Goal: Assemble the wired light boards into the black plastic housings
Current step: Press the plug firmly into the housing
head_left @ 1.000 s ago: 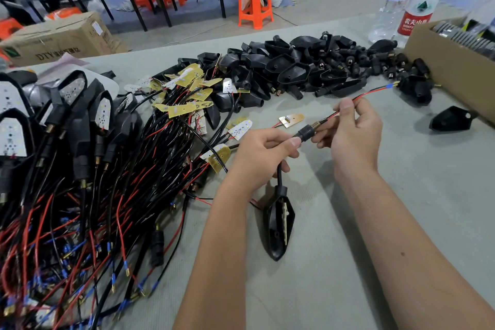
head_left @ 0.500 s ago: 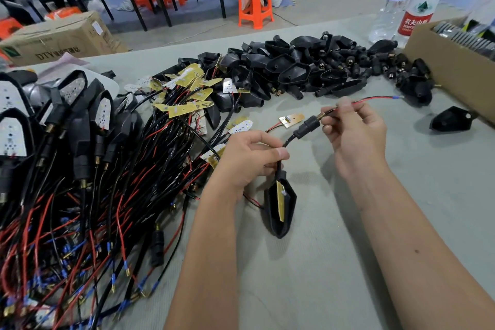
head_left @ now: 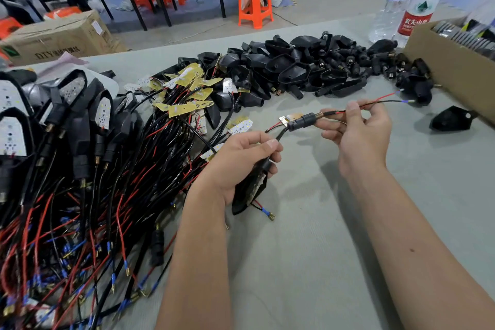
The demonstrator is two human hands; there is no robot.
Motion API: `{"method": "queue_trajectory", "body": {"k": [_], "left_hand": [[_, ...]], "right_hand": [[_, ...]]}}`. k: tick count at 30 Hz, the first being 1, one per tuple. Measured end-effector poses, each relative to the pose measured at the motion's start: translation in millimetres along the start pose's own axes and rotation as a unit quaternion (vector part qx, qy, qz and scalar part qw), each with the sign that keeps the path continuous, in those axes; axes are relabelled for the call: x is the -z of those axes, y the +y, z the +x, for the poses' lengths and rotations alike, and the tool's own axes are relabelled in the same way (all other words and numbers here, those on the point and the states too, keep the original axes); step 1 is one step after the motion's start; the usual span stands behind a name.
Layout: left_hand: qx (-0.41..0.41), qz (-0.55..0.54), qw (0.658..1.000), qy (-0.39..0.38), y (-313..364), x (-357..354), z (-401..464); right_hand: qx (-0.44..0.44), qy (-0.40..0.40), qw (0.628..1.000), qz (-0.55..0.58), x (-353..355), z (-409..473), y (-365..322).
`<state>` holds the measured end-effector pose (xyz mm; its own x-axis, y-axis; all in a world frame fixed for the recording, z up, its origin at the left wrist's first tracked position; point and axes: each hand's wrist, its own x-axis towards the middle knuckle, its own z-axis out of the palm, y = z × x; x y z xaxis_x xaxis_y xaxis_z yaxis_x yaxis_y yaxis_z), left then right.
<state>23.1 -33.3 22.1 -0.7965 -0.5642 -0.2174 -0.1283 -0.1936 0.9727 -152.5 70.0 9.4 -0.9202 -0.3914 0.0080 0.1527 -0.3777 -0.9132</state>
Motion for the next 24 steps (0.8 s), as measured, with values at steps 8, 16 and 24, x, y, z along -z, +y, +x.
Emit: {"method": "queue_trajectory", "body": {"k": [8,16,24], "left_hand": [[-0.007,-0.037,0.999,0.028,-3,6,0],[0.010,-0.061,0.997,0.037,-1,4,-1],[0.023,-0.021,0.999,0.023,4,0,-5]], "right_hand": [[-0.078,-0.096,0.992,-0.001,-4,-7,5],[-0.103,-0.124,0.987,0.020,-7,-10,2],[-0.074,-0.131,0.988,-0.037,-6,-8,1]]}}
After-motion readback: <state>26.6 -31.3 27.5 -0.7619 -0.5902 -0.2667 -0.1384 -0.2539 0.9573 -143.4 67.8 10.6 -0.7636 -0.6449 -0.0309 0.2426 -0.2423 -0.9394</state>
